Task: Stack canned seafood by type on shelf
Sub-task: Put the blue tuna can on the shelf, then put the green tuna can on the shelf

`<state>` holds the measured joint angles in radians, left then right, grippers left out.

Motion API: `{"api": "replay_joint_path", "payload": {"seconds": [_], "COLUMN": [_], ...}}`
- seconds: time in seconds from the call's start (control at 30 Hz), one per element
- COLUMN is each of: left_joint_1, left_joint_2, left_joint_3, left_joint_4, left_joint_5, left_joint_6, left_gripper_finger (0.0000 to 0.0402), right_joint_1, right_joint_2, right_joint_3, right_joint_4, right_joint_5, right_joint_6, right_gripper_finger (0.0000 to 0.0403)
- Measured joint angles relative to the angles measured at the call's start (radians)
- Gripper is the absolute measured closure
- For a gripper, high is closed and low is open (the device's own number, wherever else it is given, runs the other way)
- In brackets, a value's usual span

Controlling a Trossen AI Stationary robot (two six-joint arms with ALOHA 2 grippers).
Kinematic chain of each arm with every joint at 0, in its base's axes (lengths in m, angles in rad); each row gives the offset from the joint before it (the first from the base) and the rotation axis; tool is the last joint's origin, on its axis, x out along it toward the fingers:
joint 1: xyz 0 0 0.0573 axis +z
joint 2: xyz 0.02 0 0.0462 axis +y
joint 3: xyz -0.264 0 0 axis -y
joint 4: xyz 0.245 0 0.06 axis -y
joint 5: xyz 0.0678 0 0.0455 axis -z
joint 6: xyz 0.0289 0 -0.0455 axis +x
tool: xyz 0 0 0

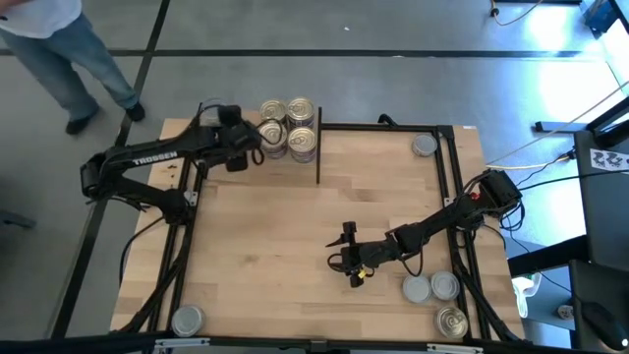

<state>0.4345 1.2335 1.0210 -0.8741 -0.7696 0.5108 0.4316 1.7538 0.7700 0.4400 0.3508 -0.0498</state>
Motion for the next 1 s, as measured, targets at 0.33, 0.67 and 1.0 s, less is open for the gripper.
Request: {"api": "replay_joint_path", "payload": {"seconds": [0.33,0.67,1.0], "left_joint_1": [0.1,0.168,0.031], "left_joint_2": [0.0,0.0,-0.004], "left_joint_3": [0.0,0.0,0.083], "left_joint_4": [0.104,0.181,0.019], "left_joint_5": [0.061,0.093,0.081], "left_joint_6": [0.092,0.014,-0.211], "left_gripper_finger": [0.0119,0.0119,0.0119], "right_joint_1": [0.0,0.0,0.0], "right_joint_2": [0.0,0.0,0.0], "right_joint_3": [0.0,0.0,0.0], "right_joint_4": [0.0,0.0,-0.002], "right_joint_5": [-0.001,-0.001,-0.001], "right_joint_6": [0.0,0.0,-0.007], "right_gripper_finger": [0.0155,0.0155,0.0155]}}
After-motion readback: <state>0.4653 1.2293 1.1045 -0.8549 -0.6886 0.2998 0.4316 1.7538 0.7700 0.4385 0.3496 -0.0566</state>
